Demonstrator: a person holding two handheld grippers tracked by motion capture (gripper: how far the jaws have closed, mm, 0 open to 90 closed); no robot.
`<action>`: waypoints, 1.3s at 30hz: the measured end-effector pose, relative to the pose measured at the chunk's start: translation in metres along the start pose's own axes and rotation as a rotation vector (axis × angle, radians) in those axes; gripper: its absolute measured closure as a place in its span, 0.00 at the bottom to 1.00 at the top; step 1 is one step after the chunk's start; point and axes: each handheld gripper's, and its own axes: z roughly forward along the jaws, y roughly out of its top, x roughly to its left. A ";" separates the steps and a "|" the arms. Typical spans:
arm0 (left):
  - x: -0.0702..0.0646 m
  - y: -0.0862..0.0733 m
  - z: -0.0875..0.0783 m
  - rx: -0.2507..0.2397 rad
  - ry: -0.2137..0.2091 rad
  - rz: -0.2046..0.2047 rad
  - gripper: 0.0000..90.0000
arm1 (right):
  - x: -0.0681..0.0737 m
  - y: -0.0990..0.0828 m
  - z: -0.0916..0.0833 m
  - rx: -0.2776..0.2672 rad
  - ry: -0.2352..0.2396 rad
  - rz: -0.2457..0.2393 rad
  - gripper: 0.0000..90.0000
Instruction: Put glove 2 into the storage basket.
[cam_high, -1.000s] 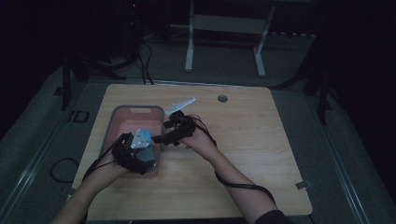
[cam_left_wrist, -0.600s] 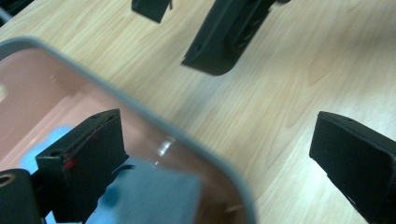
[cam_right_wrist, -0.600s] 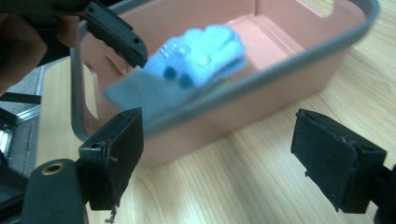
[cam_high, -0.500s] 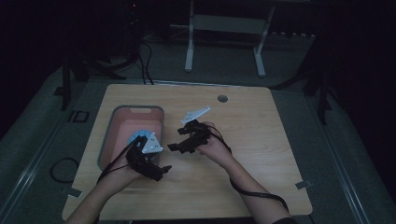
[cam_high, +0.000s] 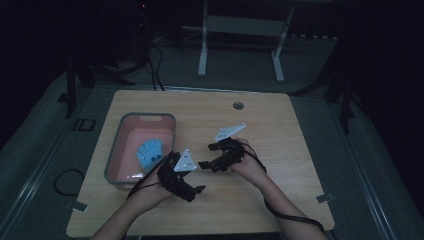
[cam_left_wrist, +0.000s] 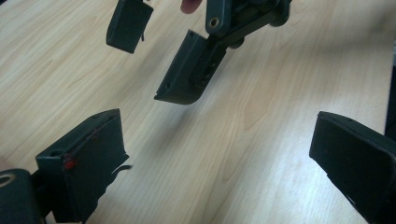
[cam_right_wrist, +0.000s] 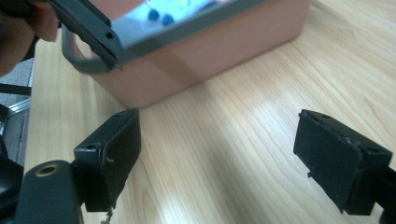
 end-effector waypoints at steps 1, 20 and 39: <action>-0.001 0.000 0.001 -0.002 0.000 0.003 0.04 | -0.001 -0.003 -0.001 -0.001 -0.003 0.001 0.17; -0.026 -0.006 0.046 -0.013 -0.106 0.033 0.04 | -0.012 -0.066 -0.028 -0.009 -0.034 0.053 0.17; -0.047 -0.017 0.083 -0.023 -0.167 0.079 0.04 | -0.012 -0.112 -0.049 -0.028 -0.078 0.068 0.16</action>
